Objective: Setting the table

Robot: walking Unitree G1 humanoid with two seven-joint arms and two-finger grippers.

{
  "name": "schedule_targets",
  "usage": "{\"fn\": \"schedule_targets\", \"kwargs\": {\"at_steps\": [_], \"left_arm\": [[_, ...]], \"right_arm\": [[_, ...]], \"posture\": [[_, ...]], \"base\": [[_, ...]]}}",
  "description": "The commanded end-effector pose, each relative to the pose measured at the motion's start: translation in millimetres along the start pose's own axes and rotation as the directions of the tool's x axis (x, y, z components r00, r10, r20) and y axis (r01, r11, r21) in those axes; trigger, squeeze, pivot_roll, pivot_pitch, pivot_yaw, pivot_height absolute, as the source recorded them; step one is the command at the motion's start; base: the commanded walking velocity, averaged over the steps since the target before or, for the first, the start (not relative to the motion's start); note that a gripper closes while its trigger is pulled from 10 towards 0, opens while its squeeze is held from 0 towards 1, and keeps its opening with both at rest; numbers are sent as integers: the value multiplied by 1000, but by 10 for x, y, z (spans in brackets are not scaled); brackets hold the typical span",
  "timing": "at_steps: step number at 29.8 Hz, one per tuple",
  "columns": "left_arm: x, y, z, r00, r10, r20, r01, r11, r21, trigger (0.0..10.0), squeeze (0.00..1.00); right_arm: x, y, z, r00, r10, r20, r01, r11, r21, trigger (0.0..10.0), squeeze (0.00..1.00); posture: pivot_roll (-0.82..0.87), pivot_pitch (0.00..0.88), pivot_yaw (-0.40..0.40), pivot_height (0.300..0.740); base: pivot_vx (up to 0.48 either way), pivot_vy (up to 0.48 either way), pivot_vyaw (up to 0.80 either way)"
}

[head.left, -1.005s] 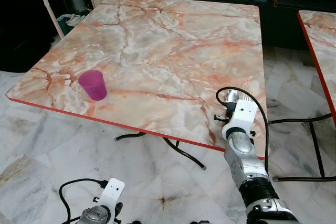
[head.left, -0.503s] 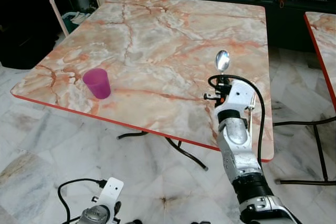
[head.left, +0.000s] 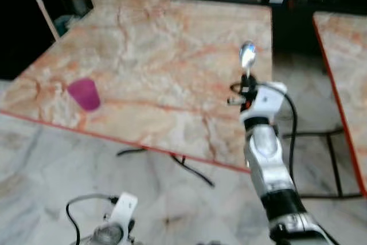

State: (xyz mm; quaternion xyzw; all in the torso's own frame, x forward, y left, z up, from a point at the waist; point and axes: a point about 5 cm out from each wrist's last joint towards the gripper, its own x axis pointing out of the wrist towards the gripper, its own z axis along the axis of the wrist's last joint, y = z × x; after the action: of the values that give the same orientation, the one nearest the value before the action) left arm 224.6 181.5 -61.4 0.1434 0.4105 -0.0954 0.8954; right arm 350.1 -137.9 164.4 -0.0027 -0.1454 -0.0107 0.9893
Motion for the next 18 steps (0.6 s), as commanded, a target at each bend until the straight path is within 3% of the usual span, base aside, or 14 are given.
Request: {"fn": "schedule_targets", "kwargs": {"at_steps": [1,7,11,18], "left_arm": [[-17,-5,-99,1000,0,-30,-1,1000,-15,10000,0],[-18,-16,-108,999,-3,-32,3,1000,-16,10000,0],[-19,-15,-109,1000,-4,-31,3,1000,-19,10000,0],[-20,-14,-111,1000,-4,-29,4,1000,-18,10000,0]], "right_arm": [[11,47,28,1000,10,8,-11,1000,13,10000,0],[20,-15,28,1000,-10,5,10,1000,10,10000,0],[14,-23,42,1000,-12,15,12,1000,16,10000,0],[-3,8,57,999,0,37,-1,1000,8,10000,0]], "posture": [[-61,129,1,740],[-67,133,3,740],[-71,135,6,740],[-71,135,8,740]], "base": [[0,-469,0],[0,-469,0],[0,-469,-714],[0,-469,0]]}}
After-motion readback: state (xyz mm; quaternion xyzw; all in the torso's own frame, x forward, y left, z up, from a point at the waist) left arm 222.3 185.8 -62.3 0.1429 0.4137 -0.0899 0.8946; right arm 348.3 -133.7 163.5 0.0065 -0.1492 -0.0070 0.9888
